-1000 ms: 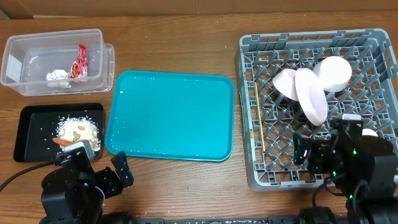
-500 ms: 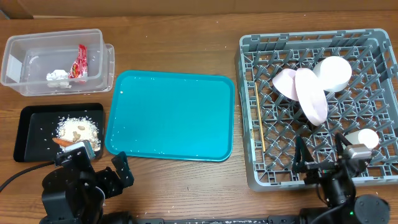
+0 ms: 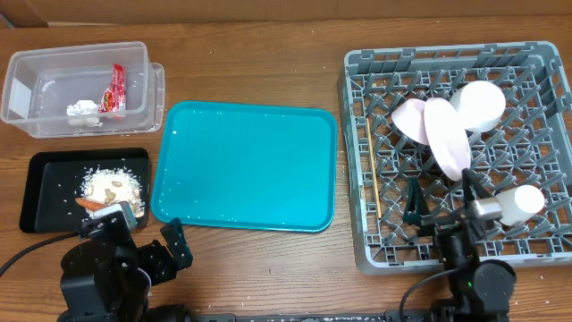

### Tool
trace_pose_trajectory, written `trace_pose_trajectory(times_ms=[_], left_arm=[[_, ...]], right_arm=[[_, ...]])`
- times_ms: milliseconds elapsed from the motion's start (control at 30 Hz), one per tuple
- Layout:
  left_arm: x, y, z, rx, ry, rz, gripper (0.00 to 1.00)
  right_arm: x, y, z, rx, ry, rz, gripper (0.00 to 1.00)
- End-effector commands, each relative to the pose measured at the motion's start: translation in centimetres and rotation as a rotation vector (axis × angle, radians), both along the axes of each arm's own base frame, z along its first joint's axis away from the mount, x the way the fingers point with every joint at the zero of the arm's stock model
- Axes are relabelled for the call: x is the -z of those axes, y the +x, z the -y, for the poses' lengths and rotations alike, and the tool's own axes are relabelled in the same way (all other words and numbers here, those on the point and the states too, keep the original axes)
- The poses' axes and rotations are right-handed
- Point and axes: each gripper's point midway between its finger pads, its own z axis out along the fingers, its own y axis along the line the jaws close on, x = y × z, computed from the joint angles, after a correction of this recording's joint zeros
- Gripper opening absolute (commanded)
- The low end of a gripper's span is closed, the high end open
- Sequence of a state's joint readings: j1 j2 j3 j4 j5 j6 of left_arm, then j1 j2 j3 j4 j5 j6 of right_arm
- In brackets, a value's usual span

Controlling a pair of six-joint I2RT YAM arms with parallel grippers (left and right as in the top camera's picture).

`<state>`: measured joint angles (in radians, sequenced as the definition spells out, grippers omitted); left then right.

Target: Sort waste into correct bins and load items into the dishwasher

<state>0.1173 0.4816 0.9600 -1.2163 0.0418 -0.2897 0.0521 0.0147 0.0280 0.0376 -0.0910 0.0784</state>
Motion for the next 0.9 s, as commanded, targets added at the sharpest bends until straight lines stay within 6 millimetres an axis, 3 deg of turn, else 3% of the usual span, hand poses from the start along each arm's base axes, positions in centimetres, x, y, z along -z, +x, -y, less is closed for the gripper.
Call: trace_pose_trajectory(times_ms=[0,67,867], left_arm=[[0.0,0.0,0.2,-0.002,-0.016,0.004,1.0],[0.0,0.0,0.2,-0.002,-0.017,0.004,1.0],[0.0,0.0,0.2,-0.002,-0.016,0.004,1.0]], right_arm=[[2.0,0.1,-0.6,-0.03,-0.046,-0.053,1.0],[3.5,-0.1,-1.2,-0.067,-0.116,-0.102,1.0],[3.3,0.0,-1.1,-0.061,-0.134,-0.09,1.0]])
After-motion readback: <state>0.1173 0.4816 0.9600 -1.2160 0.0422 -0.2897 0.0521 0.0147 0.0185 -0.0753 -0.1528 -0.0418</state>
